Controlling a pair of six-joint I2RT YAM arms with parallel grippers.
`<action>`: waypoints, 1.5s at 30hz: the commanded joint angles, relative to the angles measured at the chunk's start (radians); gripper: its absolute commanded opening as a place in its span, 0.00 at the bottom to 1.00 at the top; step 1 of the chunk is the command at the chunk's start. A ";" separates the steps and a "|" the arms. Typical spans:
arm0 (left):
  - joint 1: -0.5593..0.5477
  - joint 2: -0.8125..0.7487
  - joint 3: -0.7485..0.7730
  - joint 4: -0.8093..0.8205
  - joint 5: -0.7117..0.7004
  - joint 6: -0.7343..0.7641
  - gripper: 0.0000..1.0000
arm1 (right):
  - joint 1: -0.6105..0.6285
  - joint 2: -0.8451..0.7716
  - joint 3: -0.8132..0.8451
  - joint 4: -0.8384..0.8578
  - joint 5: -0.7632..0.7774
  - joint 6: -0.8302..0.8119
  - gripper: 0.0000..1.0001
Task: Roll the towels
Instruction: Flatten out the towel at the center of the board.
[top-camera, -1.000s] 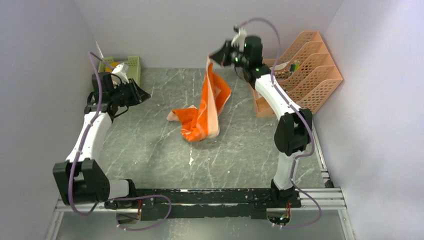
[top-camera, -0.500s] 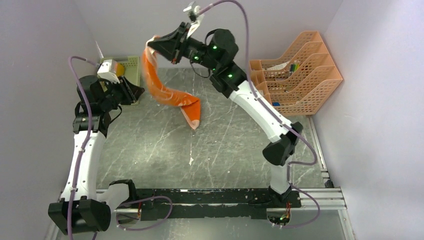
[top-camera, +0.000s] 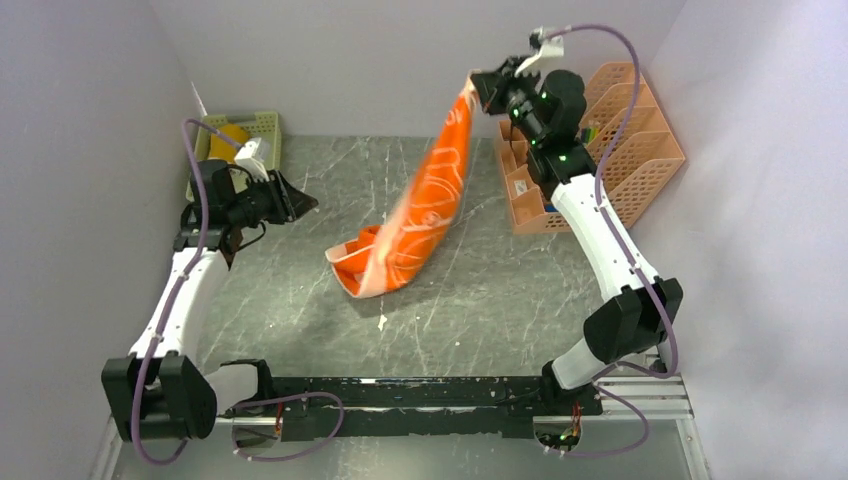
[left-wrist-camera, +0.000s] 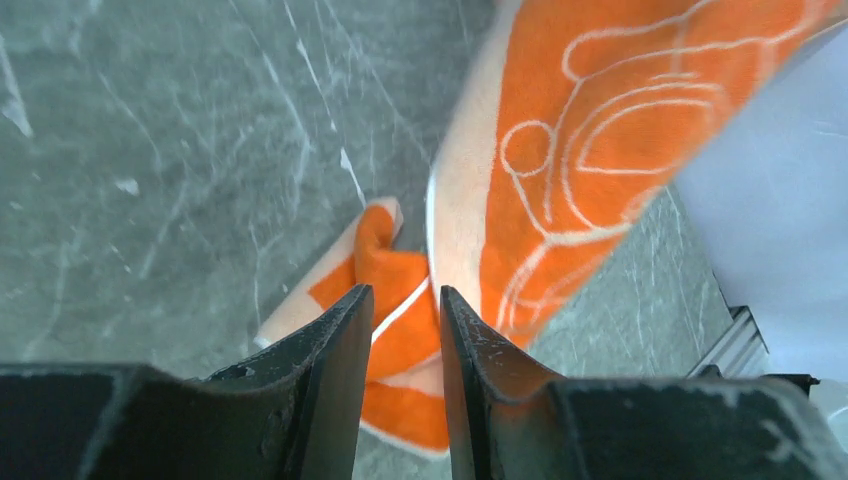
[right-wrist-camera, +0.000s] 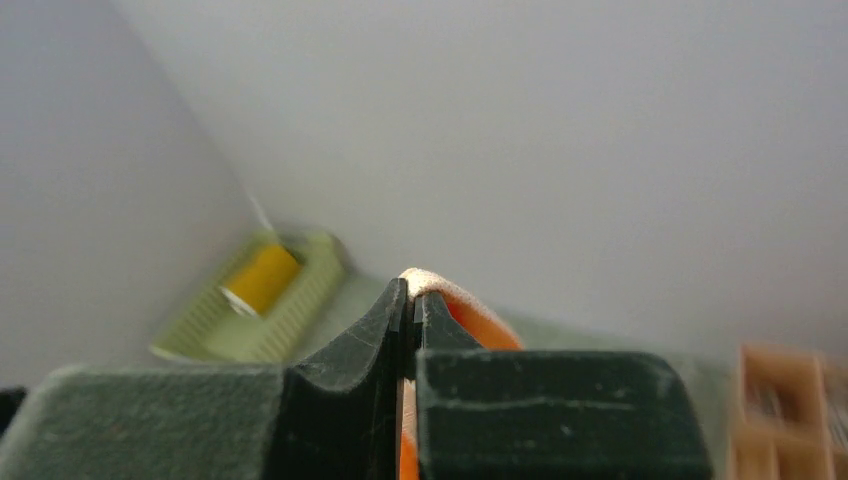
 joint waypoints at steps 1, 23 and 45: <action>-0.045 0.063 -0.048 0.090 -0.011 -0.025 0.42 | -0.027 -0.044 -0.185 -0.119 0.081 -0.055 0.00; -0.366 0.395 0.054 -0.156 -0.224 0.174 0.65 | -0.036 -0.081 -0.661 -0.199 0.090 0.011 0.00; -0.413 0.532 0.062 -0.150 -0.344 0.321 0.51 | -0.036 -0.118 -0.714 -0.212 0.069 -0.016 0.00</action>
